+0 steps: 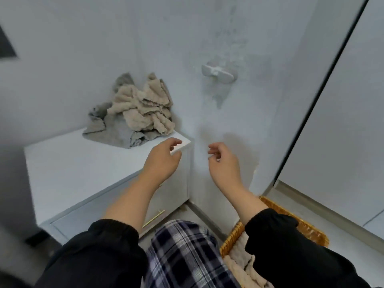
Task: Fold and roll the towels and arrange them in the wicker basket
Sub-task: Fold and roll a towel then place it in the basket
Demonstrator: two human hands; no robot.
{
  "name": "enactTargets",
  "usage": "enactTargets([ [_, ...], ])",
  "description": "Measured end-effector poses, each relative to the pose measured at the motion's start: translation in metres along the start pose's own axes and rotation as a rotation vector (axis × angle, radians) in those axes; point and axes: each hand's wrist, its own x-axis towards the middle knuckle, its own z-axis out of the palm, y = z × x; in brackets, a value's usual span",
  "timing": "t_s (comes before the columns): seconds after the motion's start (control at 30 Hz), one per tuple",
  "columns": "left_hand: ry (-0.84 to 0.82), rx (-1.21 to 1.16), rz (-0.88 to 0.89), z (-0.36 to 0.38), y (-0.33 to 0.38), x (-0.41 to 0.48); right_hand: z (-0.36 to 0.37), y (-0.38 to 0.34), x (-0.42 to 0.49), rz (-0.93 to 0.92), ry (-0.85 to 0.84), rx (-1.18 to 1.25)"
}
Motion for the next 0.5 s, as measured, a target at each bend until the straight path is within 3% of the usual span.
enactTargets([
  [0.17,0.24,-0.07,-0.109,-0.059,-0.037,-0.005,0.062,-0.044,0.01,-0.048,-0.053,0.083],
  [0.3,0.405,-0.19,-0.214,-0.078,-0.071,-0.004,0.116,-0.066,0.015,0.027,-0.059,0.215],
  [0.4,0.436,-0.18,-0.263,-0.077,-0.097,-0.005,0.152,-0.074,0.017,0.085,-0.072,0.236],
  [0.5,0.365,-0.026,-0.279,-0.077,-0.122,-0.003,0.181,-0.067,0.018,0.078,-0.101,0.188],
])
